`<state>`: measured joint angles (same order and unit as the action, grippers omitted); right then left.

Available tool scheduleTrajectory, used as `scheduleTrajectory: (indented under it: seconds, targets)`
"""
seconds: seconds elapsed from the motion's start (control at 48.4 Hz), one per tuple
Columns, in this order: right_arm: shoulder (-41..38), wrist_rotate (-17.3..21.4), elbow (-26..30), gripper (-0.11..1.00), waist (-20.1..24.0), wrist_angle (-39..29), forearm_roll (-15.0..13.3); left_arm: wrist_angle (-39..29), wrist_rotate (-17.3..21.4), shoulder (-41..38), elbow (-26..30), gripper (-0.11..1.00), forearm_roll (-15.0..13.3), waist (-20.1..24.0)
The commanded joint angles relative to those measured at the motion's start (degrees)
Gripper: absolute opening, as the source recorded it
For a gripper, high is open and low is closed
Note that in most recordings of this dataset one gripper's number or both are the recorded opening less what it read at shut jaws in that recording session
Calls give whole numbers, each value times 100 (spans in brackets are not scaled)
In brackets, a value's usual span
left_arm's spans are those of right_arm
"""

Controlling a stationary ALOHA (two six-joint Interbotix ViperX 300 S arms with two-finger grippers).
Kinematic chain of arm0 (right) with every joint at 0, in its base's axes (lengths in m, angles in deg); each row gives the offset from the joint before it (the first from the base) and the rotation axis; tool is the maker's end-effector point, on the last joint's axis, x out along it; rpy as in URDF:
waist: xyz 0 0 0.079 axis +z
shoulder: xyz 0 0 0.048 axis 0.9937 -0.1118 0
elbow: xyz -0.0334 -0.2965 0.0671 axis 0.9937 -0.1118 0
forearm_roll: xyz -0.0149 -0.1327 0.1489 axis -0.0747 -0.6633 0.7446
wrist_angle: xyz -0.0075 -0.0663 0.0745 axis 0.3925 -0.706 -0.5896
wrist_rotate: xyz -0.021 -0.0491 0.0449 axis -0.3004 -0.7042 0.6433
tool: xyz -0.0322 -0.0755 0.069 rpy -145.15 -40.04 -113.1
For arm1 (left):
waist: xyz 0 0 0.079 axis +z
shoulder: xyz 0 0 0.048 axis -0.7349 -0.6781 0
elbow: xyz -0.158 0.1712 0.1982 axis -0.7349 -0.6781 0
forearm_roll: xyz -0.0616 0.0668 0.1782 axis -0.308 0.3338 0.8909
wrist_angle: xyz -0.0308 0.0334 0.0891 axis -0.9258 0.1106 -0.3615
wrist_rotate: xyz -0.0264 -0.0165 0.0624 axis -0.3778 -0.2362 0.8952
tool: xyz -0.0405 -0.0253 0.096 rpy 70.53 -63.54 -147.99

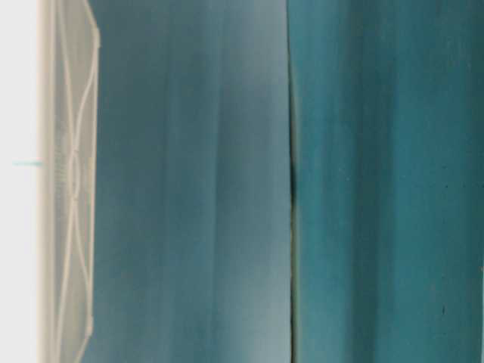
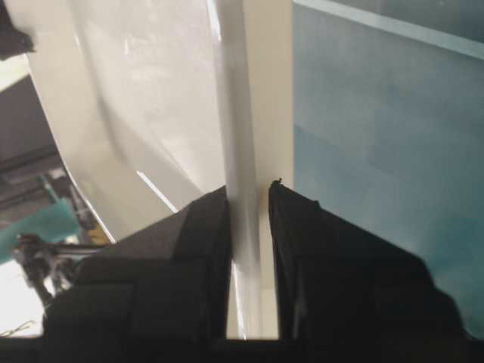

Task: Lift the white case with both hands.
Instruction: 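Lift the gripped tray upward with both grippers together, then lower the tray back down onto the table with both grippers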

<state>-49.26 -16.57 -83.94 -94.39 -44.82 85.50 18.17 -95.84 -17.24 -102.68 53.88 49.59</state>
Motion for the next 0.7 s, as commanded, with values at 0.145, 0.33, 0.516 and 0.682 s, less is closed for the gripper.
scheduleTrajectory:
  seconds: [0.145, 0.33, 0.516, 0.682]
  targets:
    - [-53, 9, 378, 14, -105, 79, 18, -88, 44, -88, 439, 9, 9, 44]
    - [-35, 9, 563, 14, -114, 79, 18, -167, 26, -105, 571, 9, 9, 44]
    - [-35, 9, 773, 14, -105, -9, 18, -237, 44, -132, 686, 9, 9, 44]
    - [-44, 9, 765, 14, -105, -141, 18, -237, 44, -132, 686, 9, 9, 44]
